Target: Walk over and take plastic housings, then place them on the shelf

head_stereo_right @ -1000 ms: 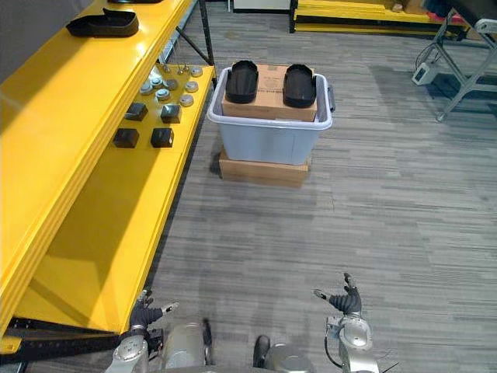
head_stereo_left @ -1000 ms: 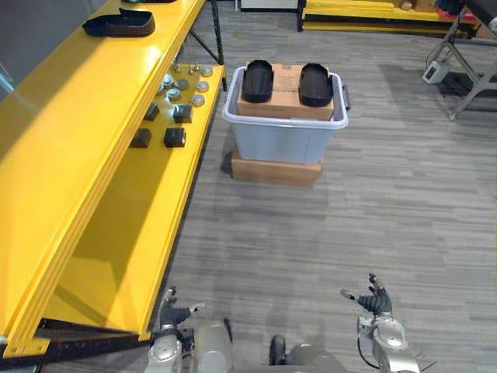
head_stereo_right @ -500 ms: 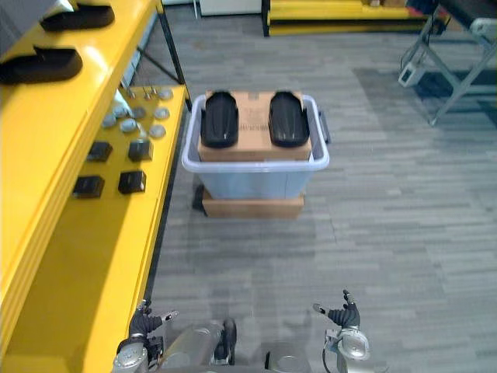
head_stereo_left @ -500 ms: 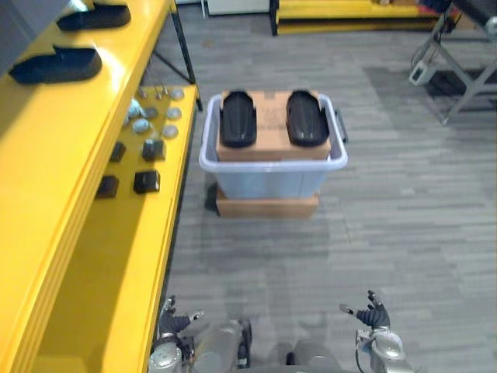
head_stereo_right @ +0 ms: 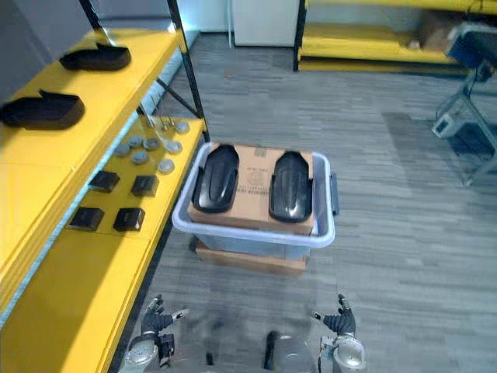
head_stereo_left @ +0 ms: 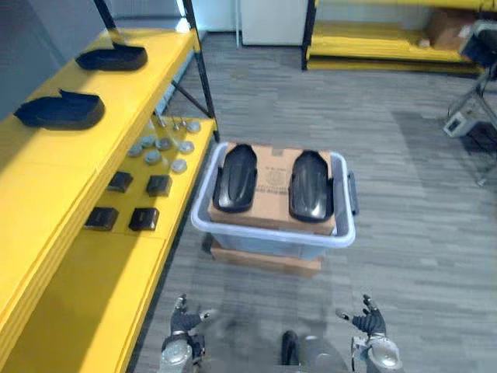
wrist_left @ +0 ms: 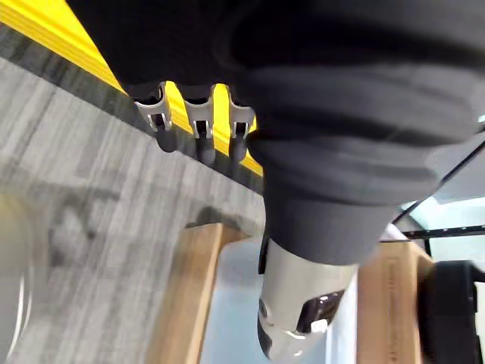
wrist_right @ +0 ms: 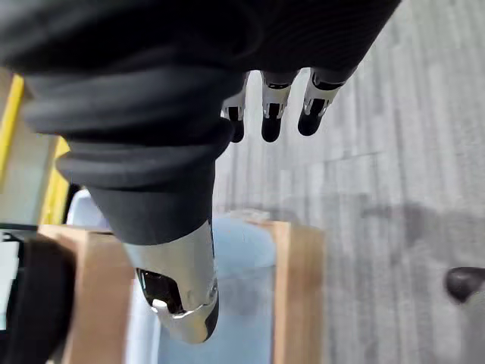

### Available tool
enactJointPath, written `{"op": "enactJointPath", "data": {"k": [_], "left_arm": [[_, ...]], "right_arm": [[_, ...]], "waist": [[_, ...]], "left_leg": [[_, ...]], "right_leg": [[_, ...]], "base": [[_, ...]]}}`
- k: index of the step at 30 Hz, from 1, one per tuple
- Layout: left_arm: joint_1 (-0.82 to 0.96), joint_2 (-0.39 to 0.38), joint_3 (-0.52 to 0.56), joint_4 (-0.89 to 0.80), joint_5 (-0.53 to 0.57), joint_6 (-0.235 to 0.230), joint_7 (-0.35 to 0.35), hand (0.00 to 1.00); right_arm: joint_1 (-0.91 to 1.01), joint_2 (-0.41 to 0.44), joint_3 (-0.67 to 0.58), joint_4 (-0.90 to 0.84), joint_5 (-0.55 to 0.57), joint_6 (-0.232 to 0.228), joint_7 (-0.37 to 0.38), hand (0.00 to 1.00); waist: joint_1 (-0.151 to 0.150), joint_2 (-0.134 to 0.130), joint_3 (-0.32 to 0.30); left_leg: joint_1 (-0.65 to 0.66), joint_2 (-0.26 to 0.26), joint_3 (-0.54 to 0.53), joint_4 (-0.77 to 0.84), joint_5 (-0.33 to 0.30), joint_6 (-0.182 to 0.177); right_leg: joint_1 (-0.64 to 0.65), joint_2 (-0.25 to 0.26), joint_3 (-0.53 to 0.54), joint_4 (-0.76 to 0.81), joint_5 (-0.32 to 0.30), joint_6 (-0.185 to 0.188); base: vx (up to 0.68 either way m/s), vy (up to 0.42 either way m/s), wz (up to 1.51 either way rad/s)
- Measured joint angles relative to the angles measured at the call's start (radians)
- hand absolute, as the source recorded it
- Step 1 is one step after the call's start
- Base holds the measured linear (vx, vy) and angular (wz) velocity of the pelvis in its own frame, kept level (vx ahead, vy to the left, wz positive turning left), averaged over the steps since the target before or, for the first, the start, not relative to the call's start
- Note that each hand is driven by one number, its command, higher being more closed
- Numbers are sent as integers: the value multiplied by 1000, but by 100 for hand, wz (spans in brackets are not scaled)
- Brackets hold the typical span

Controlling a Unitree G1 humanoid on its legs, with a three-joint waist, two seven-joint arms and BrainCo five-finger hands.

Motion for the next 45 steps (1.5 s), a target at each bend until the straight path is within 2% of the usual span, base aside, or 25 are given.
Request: {"op": "enactJointPath", "data": {"k": [1, 3, 5, 8, 12, 18, 23, 26, 29, 32, 36, 41, 43, 45], "left_arm": [[3, 1, -5, 4, 0, 0, 0, 0], [-7, 24, -10, 23, 0, 1, 0, 0], [-6, 30, -10, 23, 0, 1, 0, 0], [9, 35, -10, 28, 0, 1, -1, 0], [39, 37, -10, 34, 0, 1, -1, 0], [69, 43, -9, 34, 2, 2, -2, 0], [90, 44, -10, 5, 3, 1, -17, 0], [91, 47, -12, 4, 4, 1, -21, 0], [95, 65, -27, 4, 17, 0, -22, 0], [98, 72, -32, 5, 23, -3, -25, 0], [99, 82, -60, 8, 23, -10, -41, 0], [79, 80, -100, 9, 22, -11, -40, 0], [71, 80, -109, 9, 21, -13, -37, 0], [54, 80, -109, 7, 21, -14, -29, 0]], "right_arm": [[3, -4, -9, 13, 0, 1, -2, 0], [17, 23, -13, 33, 1, 2, -3, 0], [27, 31, -14, 37, 1, 2, -5, 0], [31, 37, -33, 36, 26, 0, -21, 0], [58, 43, -82, 18, 48, -1, -33, 0], [133, 37, -190, -243, 76, -4, -75, 0], [139, 1, -236, -572, 72, -8, -110, 0], [96, -23, -239, -677, 62, -14, -123, 0], [16, -52, -236, -732, 8, -26, -134, 0], [-60, -107, -205, -715, -55, -28, -152, 0], [-202, -181, -108, -565, -132, -21, -154, 0], [-404, -218, -34, -290, -190, 52, -172, 0], [-466, -221, -27, -205, -204, 71, -186, 0], [-546, -227, -26, -117, -206, 88, -196, 0]], "waist": [[0, 31, -8], [0, -5, -11], [1, -21, -13], [1, -21, -16], [-1, -14, -26], [-5, -23, -50], [-10, -39, -69], [-17, -43, -70], [-15, -41, -71], [-10, -35, -69], [-4, -28, -66], [10, 2, -40], [25, 13, -23], [27, 19, 1]], "left_leg": [[-1, 3, -15, -79, 96, 7], [23, -17, 1, -100, 100, 12], [33, -30, 16, -119, 103, 16], [67, -47, 45, -166, 115, 35], [103, -54, 60, -216, 121, 35], [121, -59, 88, -279, 142, 33], [140, -64, 119, -309, 142, 33], [140, -67, 124, -316, 142, 33], [139, -67, 136, -324, 142, 33], [136, -69, 135, -326, 143, 34], [123, -71, 124, -326, 149, 42], [83, -83, 84, -343, 187, 56], [73, -86, 73, -343, 196, 58], [41, -87, 55, -344, 216, 61]], "right_leg": [[5, 23, 16, -14, -3, 22], [19, 4, 33, -35, 0, 43], [18, -11, 46, -41, 2, 48], [18, -28, 70, -46, 2, 65], [17, -39, 86, -47, -4, 76], [-1, -37, 112, -56, -5, 77], [-2, -32, 138, -68, -4, 77], [-5, -34, 144, -74, -3, 79], [-16, -33, 157, -76, -2, 81], [-18, -34, 158, -80, 0, 83], [-25, -34, 149, -86, 7, 84], [-38, -42, 110, -116, 39, 85], [-43, -44, 102, -116, 46, 85], [-65, -45, 86, -117, 58, 85]], "base": [[209, 154, -35], [130, 106, -15], [69, 94, -13], [15, 74, -18], [-20, 25, -13], [36, -3, -14], [85, -9, -16], [52, 7, -6], [18, 4, -11], [2, -1, -2], [-20, -4, 7], [-58, 6, 21], [-95, 22, 21], [-127, 11, 23]]}}
